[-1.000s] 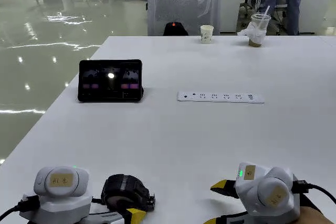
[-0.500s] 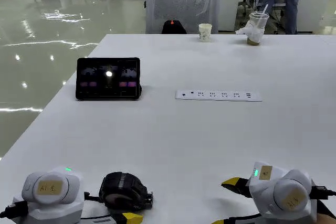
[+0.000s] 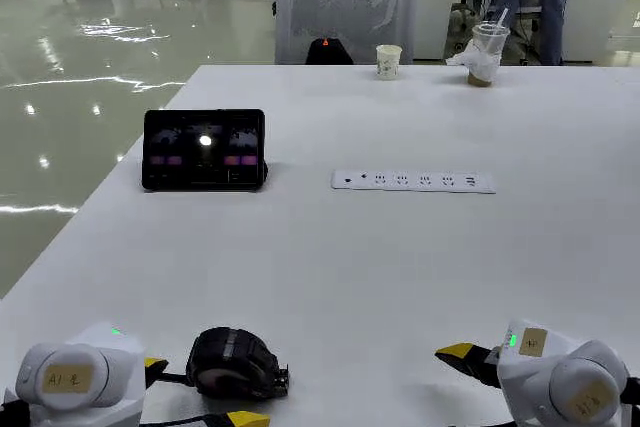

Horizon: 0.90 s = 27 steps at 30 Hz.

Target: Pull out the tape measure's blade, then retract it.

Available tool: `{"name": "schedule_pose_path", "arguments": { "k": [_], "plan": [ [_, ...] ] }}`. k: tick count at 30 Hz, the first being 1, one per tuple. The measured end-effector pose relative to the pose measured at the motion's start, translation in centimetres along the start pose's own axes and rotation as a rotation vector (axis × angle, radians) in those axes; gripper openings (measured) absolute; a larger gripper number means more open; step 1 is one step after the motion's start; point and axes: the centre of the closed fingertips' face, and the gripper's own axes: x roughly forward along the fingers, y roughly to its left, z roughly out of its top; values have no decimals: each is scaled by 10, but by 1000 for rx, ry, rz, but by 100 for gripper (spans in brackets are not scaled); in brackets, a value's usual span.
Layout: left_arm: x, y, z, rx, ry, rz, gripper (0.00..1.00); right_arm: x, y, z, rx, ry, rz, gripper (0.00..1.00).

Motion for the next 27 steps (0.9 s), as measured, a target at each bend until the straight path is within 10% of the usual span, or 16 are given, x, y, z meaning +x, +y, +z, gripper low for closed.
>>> {"name": "schedule_pose_path", "arguments": {
  "k": [27],
  "plan": [
    [-18, -16, -4, 143, -64, -87, 98, -24, 11, -1, 85, -118, -40, 83]
  ]
}}
